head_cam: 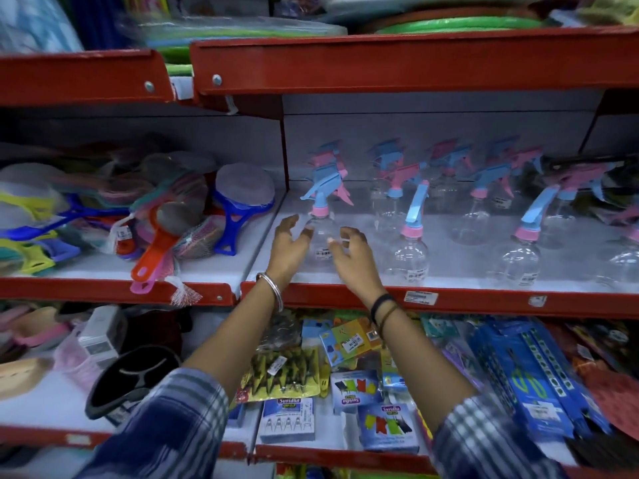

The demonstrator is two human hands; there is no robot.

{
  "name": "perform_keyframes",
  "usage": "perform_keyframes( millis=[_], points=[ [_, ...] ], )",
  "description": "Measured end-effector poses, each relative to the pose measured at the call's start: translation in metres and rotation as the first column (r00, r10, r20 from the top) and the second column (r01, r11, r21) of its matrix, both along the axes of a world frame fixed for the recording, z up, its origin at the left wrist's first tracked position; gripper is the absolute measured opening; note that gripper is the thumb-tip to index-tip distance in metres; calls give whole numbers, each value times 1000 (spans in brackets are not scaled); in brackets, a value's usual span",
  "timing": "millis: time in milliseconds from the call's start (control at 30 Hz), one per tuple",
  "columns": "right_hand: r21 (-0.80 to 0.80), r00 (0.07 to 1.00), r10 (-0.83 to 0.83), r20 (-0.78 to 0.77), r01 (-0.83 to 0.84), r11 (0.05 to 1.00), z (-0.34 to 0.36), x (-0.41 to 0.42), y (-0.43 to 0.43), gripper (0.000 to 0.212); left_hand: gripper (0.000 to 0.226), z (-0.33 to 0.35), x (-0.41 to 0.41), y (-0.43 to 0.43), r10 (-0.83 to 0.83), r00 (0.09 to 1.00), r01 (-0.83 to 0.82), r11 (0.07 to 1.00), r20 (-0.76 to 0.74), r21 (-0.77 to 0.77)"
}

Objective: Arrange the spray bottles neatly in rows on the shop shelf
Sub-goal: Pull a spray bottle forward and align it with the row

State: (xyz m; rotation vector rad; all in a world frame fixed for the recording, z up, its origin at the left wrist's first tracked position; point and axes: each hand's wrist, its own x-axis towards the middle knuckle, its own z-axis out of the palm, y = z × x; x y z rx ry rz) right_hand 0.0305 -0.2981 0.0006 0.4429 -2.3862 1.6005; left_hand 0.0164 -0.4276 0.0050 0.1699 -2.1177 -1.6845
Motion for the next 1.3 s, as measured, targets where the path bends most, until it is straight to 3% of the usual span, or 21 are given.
perform_keyframes(
  millis=[67,167,800,900,1000,1133,1300],
  points=[
    [15,996,12,89,-13,1000,2,-13,-8,47,49,3,-2,-3,-109,994,109,993,23,-39],
    [82,995,19,95,-27,996,4,-20,-10,48,46,5,-1,-5,-195,981,195,976,13,-100],
    [145,992,74,97,-88,986,7,39,4,54,42,6,66,-13,-181,983,163,941,-33,-296],
    [72,990,66,121,-75,995,11,41,6,48,42,-4,71,-7,-64,997,53,964,-31,-262],
    [-57,976,86,202,-76,996,18,39,3,55,39,-12,87,5,42,995,-62,976,-95,-208],
    [-129,949,142,283,-109,986,16,32,-2,73,38,-12,104,23,-28,994,15,993,-106,-121],
    [-152,957,120,264,-82,985,13,40,-2,69,36,-2,110,23,-88,990,81,994,-108,-73]
  ],
)
